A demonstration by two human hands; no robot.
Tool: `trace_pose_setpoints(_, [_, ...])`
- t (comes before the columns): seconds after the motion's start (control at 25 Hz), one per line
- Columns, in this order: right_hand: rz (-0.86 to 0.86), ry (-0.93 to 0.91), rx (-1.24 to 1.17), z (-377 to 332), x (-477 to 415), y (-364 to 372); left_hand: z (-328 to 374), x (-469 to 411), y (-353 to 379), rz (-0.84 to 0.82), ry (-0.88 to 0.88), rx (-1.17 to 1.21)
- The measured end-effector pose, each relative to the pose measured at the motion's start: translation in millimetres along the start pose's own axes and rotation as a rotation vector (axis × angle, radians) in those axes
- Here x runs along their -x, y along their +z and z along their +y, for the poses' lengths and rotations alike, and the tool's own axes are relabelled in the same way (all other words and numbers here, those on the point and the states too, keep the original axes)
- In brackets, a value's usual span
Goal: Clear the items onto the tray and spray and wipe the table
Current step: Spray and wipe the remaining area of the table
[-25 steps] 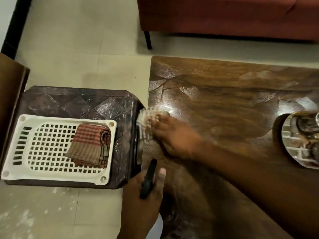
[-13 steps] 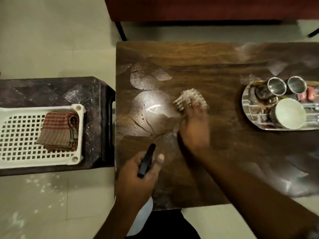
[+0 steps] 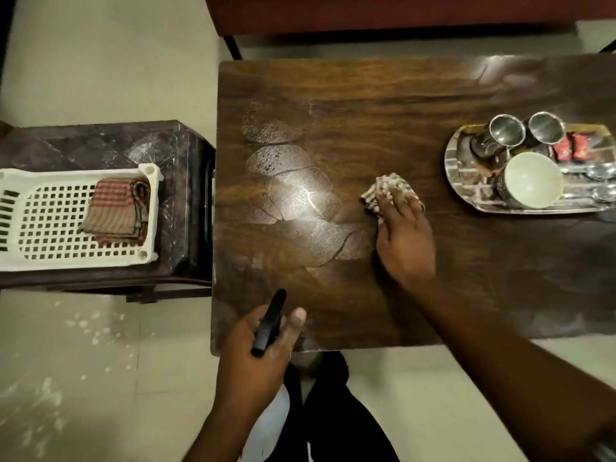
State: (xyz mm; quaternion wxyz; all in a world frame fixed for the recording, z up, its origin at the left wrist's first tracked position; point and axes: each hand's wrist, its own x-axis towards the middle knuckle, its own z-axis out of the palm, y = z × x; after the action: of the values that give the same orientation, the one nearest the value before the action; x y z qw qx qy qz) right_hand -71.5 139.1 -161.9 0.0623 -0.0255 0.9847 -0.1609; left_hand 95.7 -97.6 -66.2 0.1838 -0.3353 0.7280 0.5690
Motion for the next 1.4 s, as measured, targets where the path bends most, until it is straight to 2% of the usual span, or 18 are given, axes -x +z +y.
trace_pose_setpoints(0.08, [0.009,0.119,-0.016,-44,40,26,-7,11,1,0.032,-0.033,0.002])
trace_pose_setpoints(0.16, [-0.098,-0.167,0.014,-76,103,48,-15,18,2,0.064,-0.051,0.001])
trace_pose_setpoints(0.28, [-0.339,-0.797,0.069,-57,177,48,-27,26,-3,0.086,-0.032,-0.009])
trace_pose_setpoints(0.36, [-0.381,-0.894,0.13,-12,178,30,-35,30,-10,0.087,-0.053,-0.009])
trace_pose_setpoints(0.44, [-0.269,-0.638,0.145,32,177,16,-41,32,-17,0.08,-0.062,-0.008])
trace_pose_setpoints(0.52, [-0.064,-0.193,0.05,48,180,5,-45,32,-21,0.086,-0.061,0.0])
trace_pose_setpoints(0.6, [0.123,0.21,-0.065,12,182,20,-47,30,-23,0.089,-0.084,0.028])
trace_pose_setpoints(0.68, [0.177,0.379,-0.102,-53,187,47,-51,25,-25,0.109,-0.09,0.034])
trace_pose_setpoints(0.76, [0.082,0.14,-0.122,-117,196,71,-52,23,-30,0.153,-0.048,0.031])
trace_pose_setpoints(0.84, [-0.141,-0.345,-0.103,-152,195,83,-51,22,-38,0.175,-0.009,0.061])
trace_pose_setpoints(0.92, [-0.355,-0.862,-0.086,-146,165,81,-52,21,-47,0.168,0.022,0.065])
trace_pose_setpoints(1.0, [-0.415,-1.13,-0.017,-127,108,67,-55,20,-57,0.166,0.033,0.069])
trace_pose_setpoints(1.08, [-0.376,-1.0,0.088,-113,49,55,-58,17,-65,0.17,0.055,0.058])
trace_pose_setpoints(1.16, [-0.26,-0.683,0.085,-121,4,44,-56,16,-67,0.18,0.09,0.083])
trace_pose_setpoints(1.24, [-0.198,-0.404,0.031,-152,-6,50,-55,15,-68,0.184,0.107,0.117])
trace_pose_setpoints(1.28, [-0.189,-0.36,0.02,-168,3,57,-54,13,-70,0.186,0.114,0.127])
trace_pose_setpoints(1.32, [-0.208,-0.418,0.025,-177,20,65,-54,12,-71,0.187,0.116,0.132])
trace_pose_setpoints(1.4, [-0.333,-0.788,0.046,-174,70,74,-54,5,-73,0.202,0.113,0.131])
